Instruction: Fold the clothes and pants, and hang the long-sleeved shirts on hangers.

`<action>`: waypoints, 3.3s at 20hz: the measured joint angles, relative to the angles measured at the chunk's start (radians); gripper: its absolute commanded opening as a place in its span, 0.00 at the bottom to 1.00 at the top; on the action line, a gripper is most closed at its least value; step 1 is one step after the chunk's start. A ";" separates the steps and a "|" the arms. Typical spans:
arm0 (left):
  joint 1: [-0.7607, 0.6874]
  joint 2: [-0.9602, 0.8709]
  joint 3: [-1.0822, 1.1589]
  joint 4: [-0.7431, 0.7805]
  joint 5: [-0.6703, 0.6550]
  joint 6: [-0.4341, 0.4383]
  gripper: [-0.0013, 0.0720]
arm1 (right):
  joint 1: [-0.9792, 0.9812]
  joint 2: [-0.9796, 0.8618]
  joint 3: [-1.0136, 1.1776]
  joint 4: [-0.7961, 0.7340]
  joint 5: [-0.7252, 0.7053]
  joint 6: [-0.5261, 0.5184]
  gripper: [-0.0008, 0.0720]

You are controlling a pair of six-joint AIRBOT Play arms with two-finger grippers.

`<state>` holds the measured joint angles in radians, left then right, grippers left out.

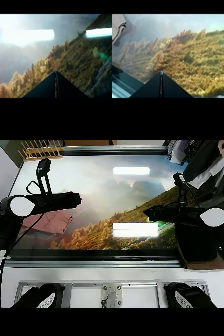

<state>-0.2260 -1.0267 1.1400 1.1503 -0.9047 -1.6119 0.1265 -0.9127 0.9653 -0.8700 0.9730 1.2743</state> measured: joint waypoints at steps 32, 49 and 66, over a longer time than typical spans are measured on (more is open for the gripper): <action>0.622 -0.268 -0.445 -0.132 0.284 -0.044 0.58 | 0.000 0.000 0.000 0.000 0.000 0.000 0.03; -0.186 -0.405 0.091 -0.158 0.270 -0.055 0.36 | -0.224 0.006 0.033 0.069 -0.028 -0.124 0.04; 0.140 -0.173 -0.318 -0.107 0.139 -0.132 0.85 | -0.435 0.010 0.038 0.088 0.097 -0.119 0.03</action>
<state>-0.0864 -1.1995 0.8223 1.0435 -0.7658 -1.7435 -0.3080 -0.9028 1.0031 -0.7818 1.0695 1.1549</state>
